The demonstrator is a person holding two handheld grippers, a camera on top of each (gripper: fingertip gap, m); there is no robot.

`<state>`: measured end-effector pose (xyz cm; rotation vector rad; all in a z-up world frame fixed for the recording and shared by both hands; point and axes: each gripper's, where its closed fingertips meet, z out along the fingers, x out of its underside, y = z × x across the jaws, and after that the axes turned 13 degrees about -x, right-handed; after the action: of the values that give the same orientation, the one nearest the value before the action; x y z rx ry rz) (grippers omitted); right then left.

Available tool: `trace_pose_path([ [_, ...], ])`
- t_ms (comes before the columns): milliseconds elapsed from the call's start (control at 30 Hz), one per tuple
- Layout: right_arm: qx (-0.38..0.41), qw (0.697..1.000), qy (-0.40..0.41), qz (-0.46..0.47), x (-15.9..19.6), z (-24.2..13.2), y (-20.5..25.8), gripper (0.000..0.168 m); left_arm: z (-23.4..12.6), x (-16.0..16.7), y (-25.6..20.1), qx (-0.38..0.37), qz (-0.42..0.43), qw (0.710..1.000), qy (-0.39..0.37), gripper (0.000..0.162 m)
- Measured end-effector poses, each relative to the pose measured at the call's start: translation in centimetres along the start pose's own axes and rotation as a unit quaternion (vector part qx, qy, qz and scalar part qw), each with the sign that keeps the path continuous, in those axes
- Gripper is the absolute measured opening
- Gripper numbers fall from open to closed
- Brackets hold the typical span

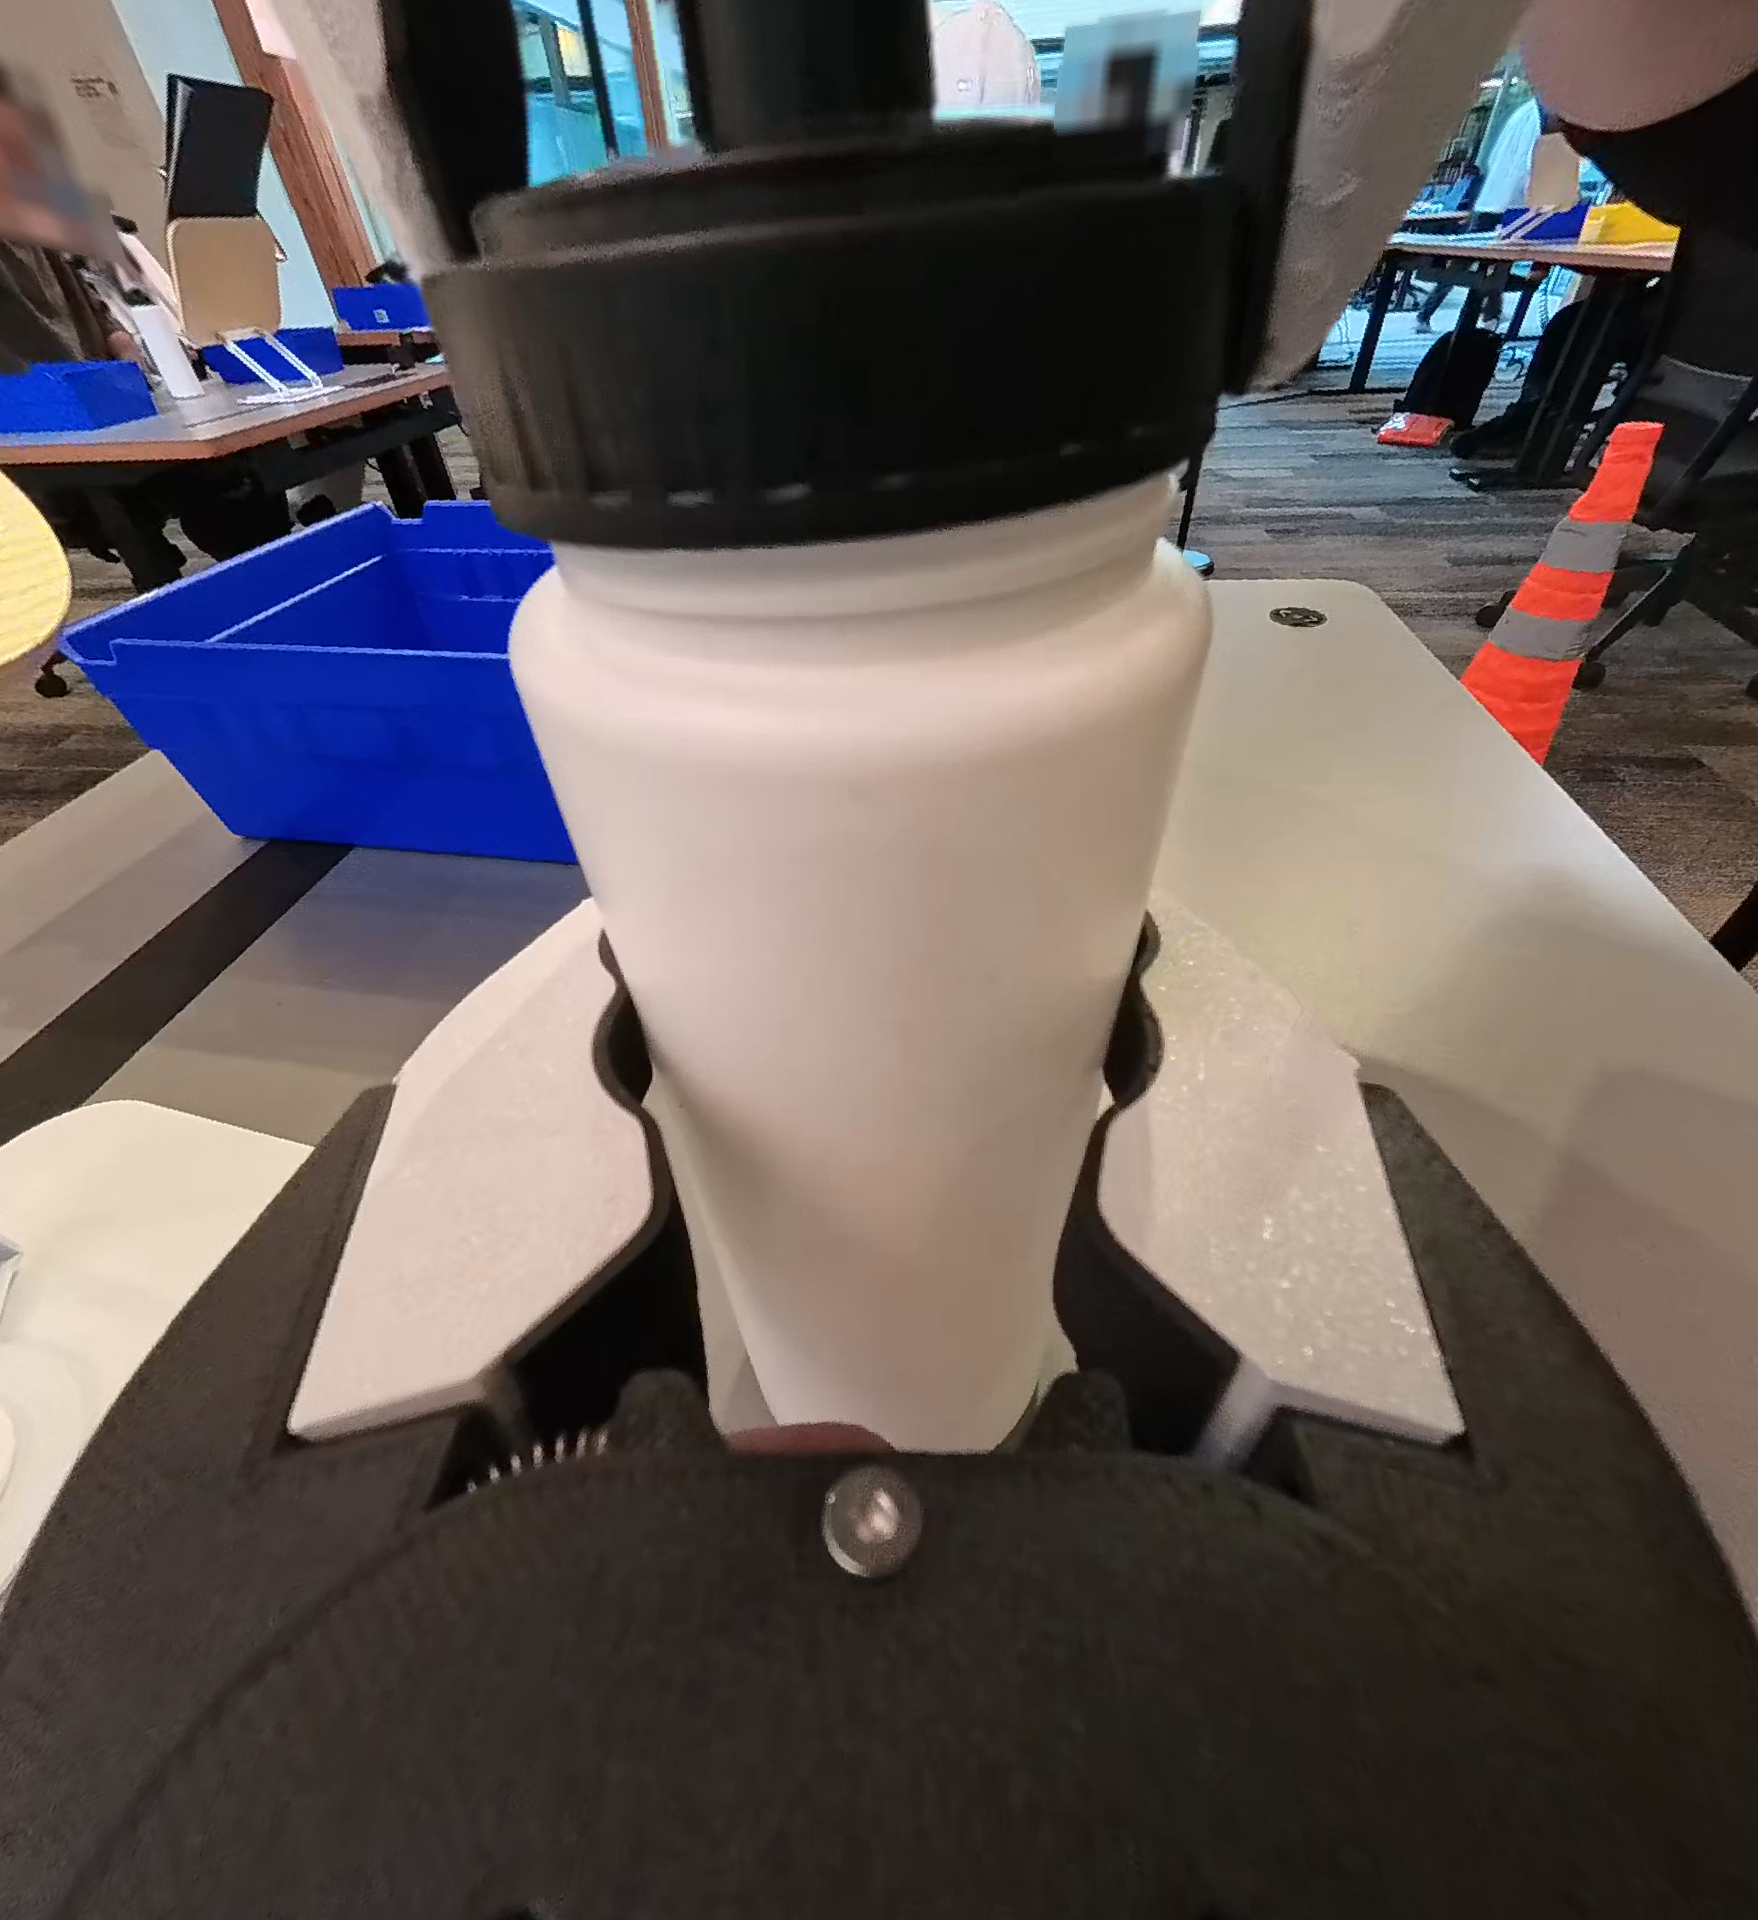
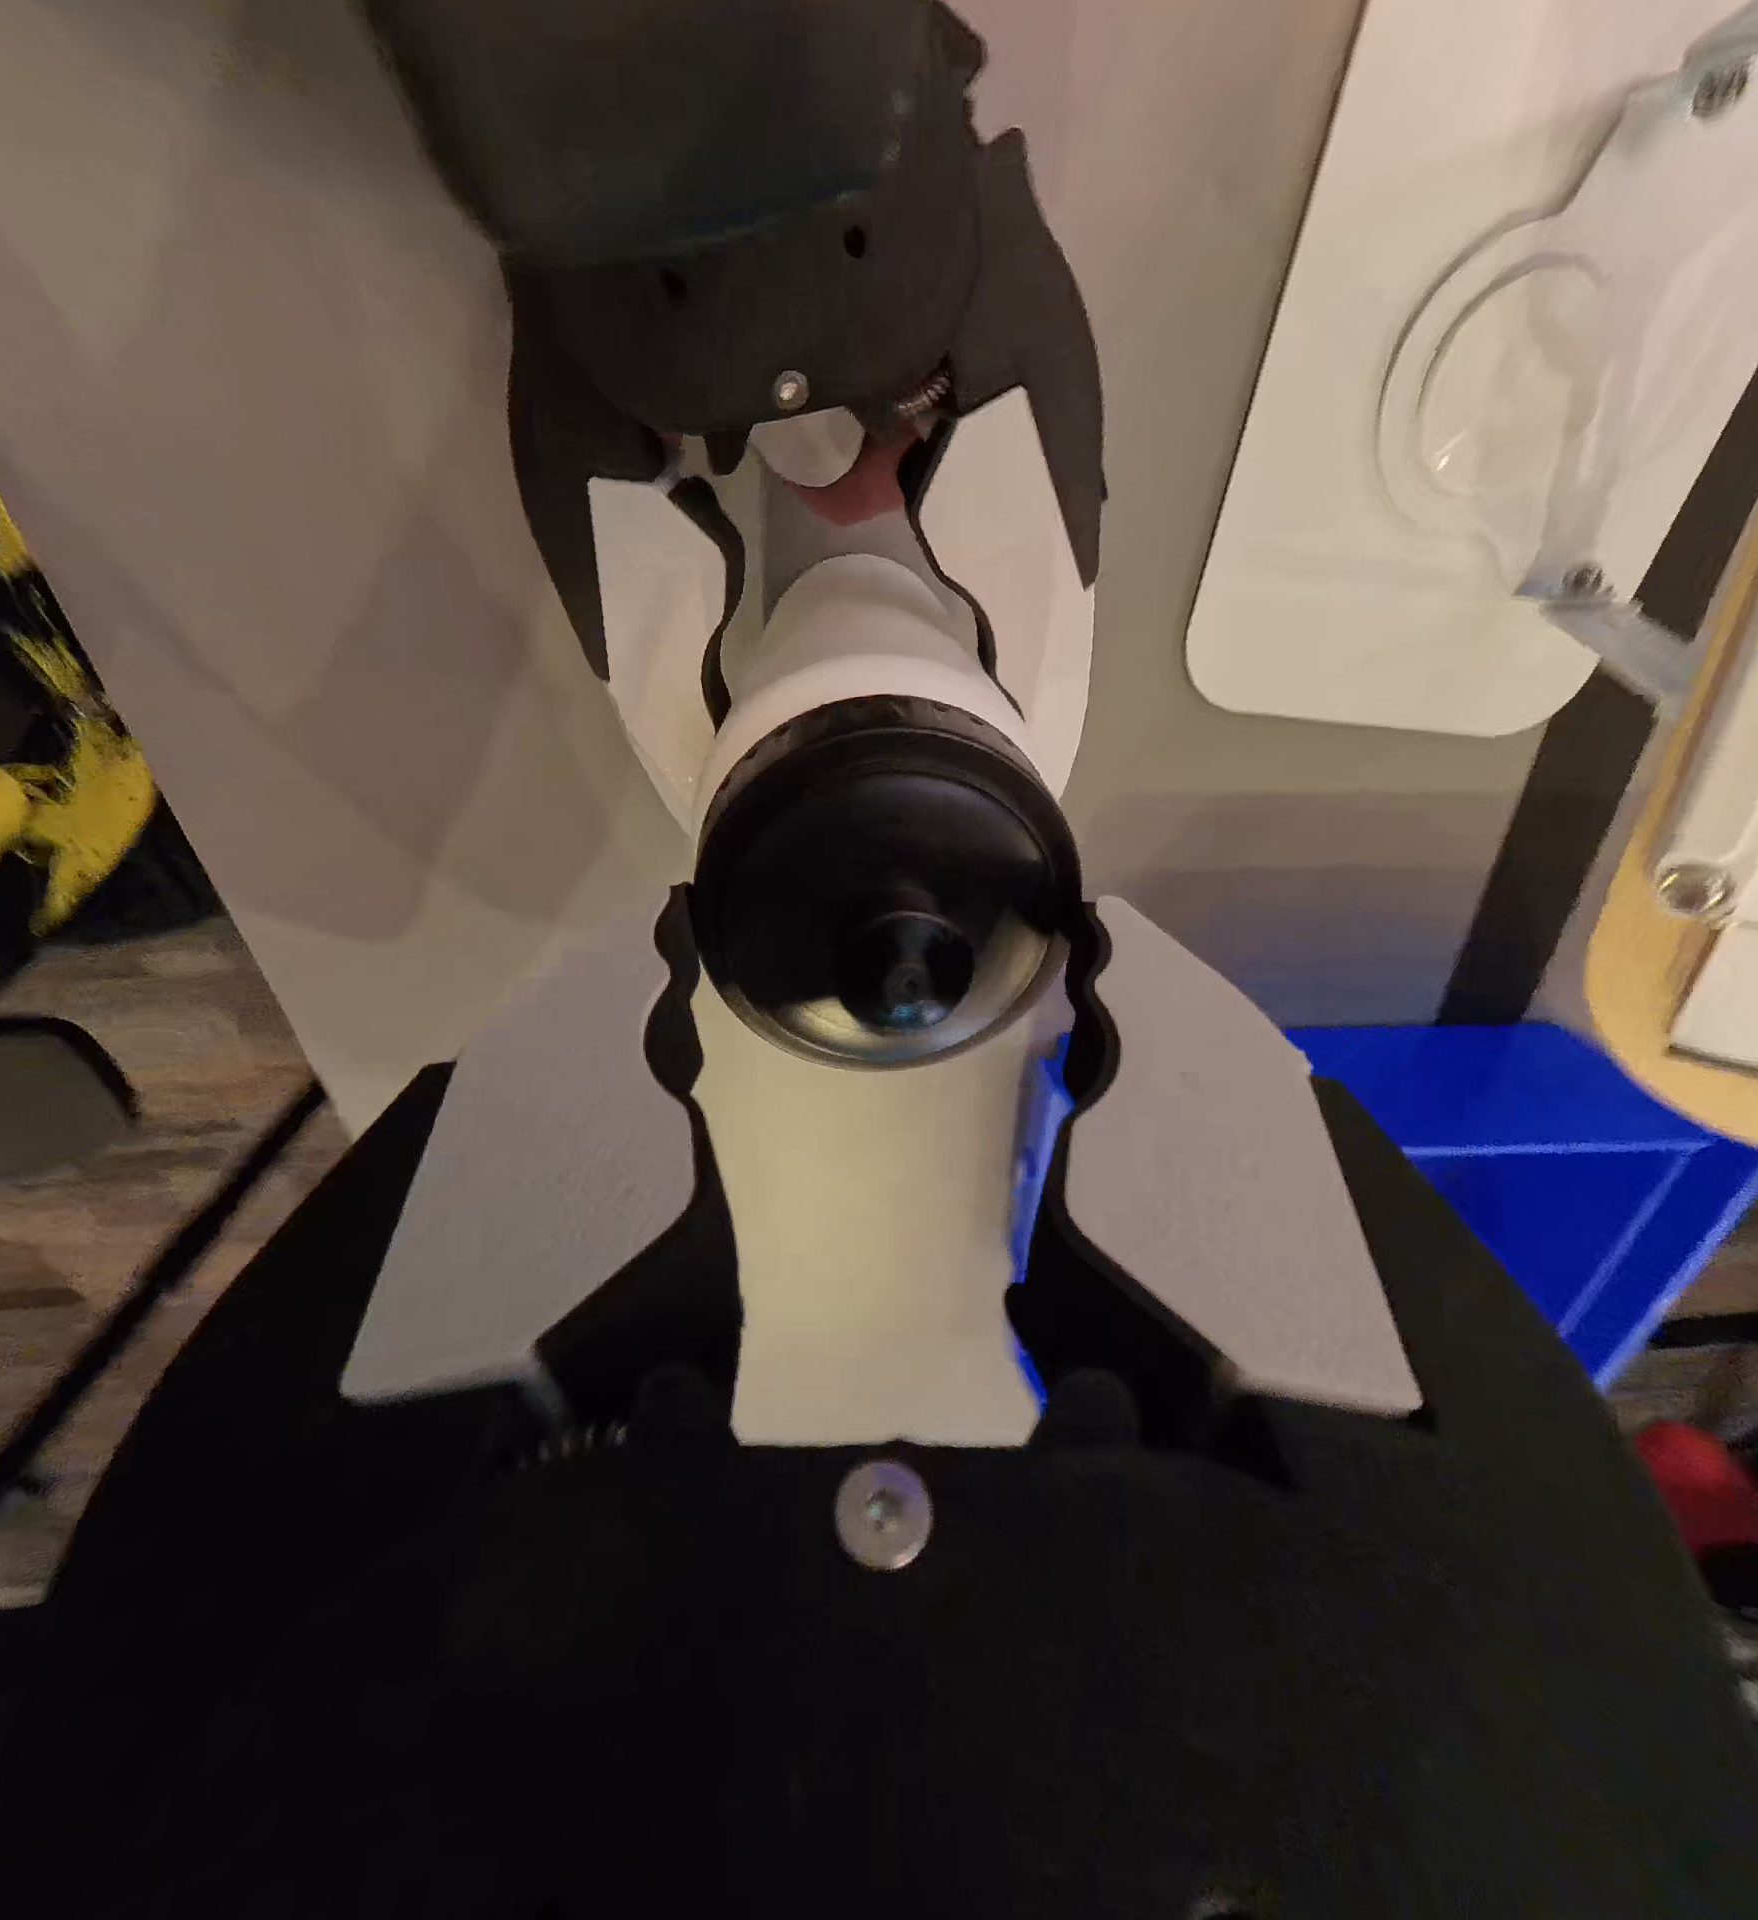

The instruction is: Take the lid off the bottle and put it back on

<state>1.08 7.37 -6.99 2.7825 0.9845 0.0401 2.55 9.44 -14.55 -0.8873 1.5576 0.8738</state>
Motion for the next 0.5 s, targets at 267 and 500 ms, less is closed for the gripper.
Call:
trace_pose_path([
  [267,-0.008,0.996,-0.01,0.084,0.3,0.5,0.4,0.078,0.1,0.0,-0.2,0.001,0.002,1.0,0.0,0.087],
  [500,-0.016,0.999,-0.026,0.021,-0.1,-0.5,0.2,0.074,0.1,0.0,-0.1,0.002,0.0,1.0,-0.001,0.087],
])
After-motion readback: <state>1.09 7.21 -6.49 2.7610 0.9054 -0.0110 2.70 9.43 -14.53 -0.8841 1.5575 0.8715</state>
